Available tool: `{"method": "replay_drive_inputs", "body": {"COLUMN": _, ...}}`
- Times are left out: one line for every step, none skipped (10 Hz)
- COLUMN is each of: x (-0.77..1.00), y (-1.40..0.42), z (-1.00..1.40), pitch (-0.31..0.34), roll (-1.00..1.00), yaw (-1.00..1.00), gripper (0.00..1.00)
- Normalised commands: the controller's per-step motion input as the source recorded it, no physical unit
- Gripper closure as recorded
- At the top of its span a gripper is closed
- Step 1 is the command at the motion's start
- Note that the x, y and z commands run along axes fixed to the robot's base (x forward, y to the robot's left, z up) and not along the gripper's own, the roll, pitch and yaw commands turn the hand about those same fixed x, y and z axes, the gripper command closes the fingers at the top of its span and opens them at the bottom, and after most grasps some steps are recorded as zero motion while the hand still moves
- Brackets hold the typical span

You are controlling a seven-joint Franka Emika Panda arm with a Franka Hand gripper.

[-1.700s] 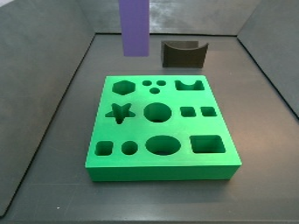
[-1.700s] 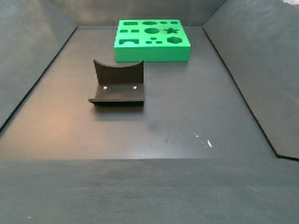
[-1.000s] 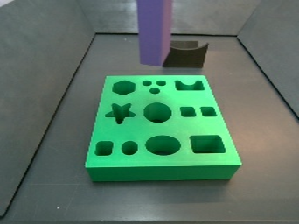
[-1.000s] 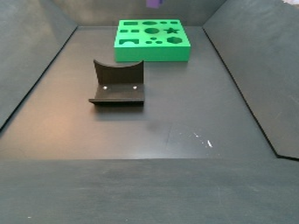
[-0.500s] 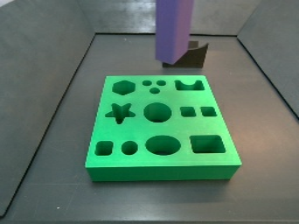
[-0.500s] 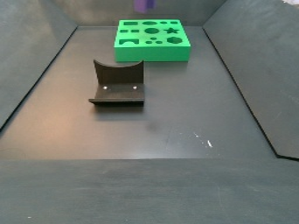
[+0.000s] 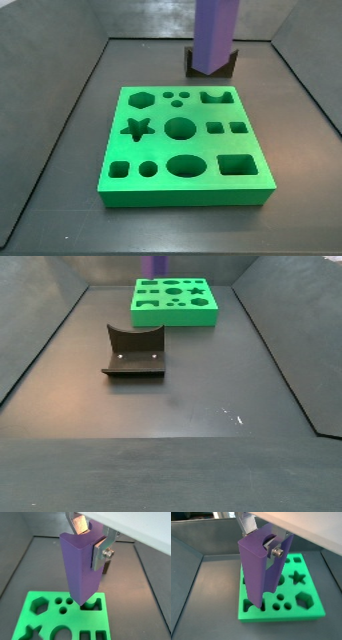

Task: Insert the arch object.

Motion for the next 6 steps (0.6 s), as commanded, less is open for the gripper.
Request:
{"method": "replay_drive_inputs", "body": {"x": 0.48, "y": 0.16, "z": -0.17, "pitch": 0.000, "roll": 0.11, "yaw": -0.73, "gripper": 1.00}}
{"method": "replay_drive_inputs", "body": {"x": 0.44, "y": 0.11, "z": -0.19, "pitch": -0.021, "roll": 0.09, "yaw": -0.75, "gripper": 1.00}}
{"method": "replay_drive_inputs", "body": {"x": 0.40, "y": 0.00, "z": -0.19, "pitch": -0.011, "roll": 0.08, "yaw": -0.75, "gripper": 1.00}}
{"method": "replay_drive_inputs", "body": {"x": 0.32, "y": -0.07, "z": -0.19, "pitch": 0.000, "roll": 0.04, "yaw": -0.77, "gripper": 1.00}}
{"method": "replay_drive_inputs", "body": {"x": 0.17, "y": -0.09, "z": -0.16, "pitch": 0.000, "roll": 0.00, "yaw": -0.90, "gripper": 1.00}}
{"method": "replay_drive_inputs", "body": {"x": 0.17, "y": -0.10, "z": -0.14, "pitch": 0.000, "roll": 0.00, "yaw": -0.90, "gripper": 1.00}}
